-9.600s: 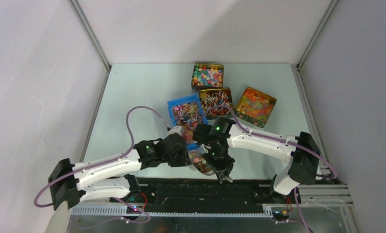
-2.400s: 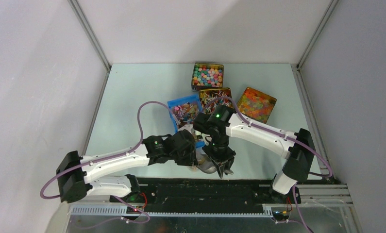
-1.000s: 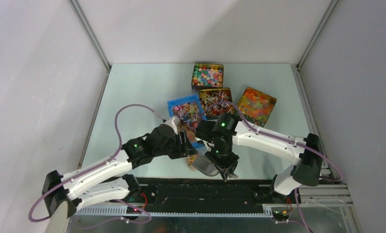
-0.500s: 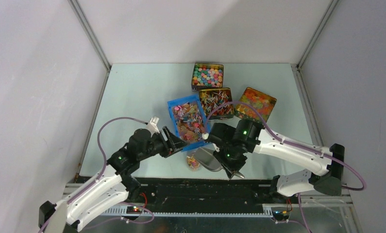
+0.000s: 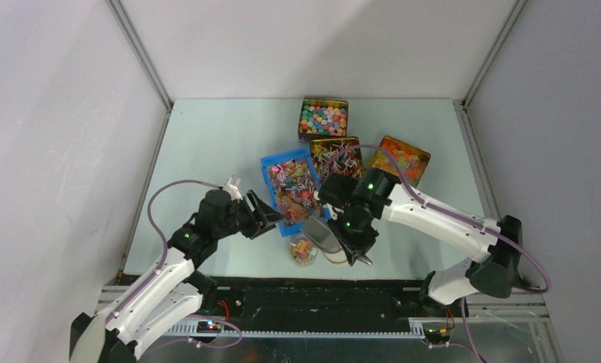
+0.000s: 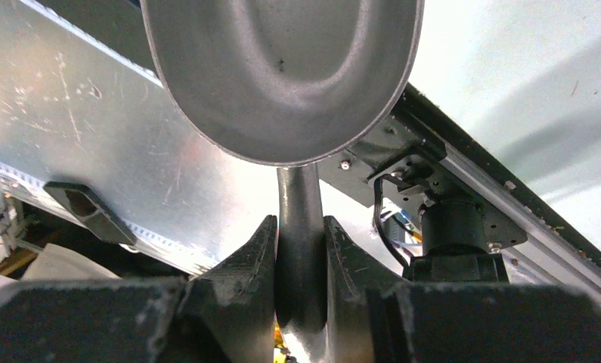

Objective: Pack the candies
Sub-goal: Scoop the fake candies from the storage box.

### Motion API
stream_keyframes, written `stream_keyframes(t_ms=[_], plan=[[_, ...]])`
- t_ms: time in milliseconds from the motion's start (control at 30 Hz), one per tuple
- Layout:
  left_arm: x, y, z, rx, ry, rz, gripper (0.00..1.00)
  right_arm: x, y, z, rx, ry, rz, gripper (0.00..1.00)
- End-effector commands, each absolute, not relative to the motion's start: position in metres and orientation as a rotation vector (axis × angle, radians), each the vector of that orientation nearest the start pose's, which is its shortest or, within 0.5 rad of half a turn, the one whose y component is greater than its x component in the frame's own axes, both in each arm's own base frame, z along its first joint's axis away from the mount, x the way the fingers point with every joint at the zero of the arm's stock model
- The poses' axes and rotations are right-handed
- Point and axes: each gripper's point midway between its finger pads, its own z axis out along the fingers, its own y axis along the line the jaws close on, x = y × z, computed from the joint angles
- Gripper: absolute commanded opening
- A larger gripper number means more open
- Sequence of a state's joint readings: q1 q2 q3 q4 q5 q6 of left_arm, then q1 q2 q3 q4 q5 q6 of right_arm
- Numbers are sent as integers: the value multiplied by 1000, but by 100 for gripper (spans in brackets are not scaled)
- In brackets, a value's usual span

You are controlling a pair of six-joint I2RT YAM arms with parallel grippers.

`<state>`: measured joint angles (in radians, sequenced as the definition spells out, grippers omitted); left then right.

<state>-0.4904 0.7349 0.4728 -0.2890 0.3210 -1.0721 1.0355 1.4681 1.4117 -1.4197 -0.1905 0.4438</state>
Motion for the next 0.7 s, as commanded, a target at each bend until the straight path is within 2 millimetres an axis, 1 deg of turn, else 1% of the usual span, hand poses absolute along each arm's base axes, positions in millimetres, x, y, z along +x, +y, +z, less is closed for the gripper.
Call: stream_keyframes(t_ms=[0,33,67,100,133,167,200,233,267,333,400,433,467,500,533,567,667], plan=[[203,-192,158,-406,2336,-1119,60,92,236,196,-899,3030,345,0],[208,-190,163,-383,2330,-1095,60,95,238,198,-891,3029,347,0],[210,-184,155,-407,2367,-1042,58,98,240,194,-885,3050,327,0],[216,-182,162,-376,2358,-1015,54,100,242,195,-876,3055,328,0],[217,-178,153,-392,2402,-963,53,102,243,190,-868,3083,311,0],[223,-177,160,-355,2392,-937,52,103,243,190,-863,3097,304,0],[225,-173,152,-363,2433,-888,52,104,244,186,-859,3120,291,0],[229,-172,158,-322,2429,-865,52,106,246,186,-852,3125,293,0],[233,-171,157,-301,2447,-828,52,107,248,185,-841,3139,289,0],[237,-169,153,-295,2471,-790,52,110,250,183,-830,3167,270,0],[245,-169,156,-260,2474,-763,52,115,254,183,-820,3178,270,0],[247,-169,151,-259,2495,-747,51,118,256,181,-813,3190,260,0],[250,-169,153,-246,2494,-738,51,120,258,182,-807,3190,270,0],[250,-169,148,-246,2515,-720,50,123,261,179,-801,3205,258,0],[253,-168,148,-235,2517,-709,49,125,263,179,-799,3204,263,0],[253,-166,143,-239,2540,-684,48,128,265,174,-793,3222,245,0],[255,-163,139,-217,2561,-637,45,135,273,169,-787,3235,236,0]])
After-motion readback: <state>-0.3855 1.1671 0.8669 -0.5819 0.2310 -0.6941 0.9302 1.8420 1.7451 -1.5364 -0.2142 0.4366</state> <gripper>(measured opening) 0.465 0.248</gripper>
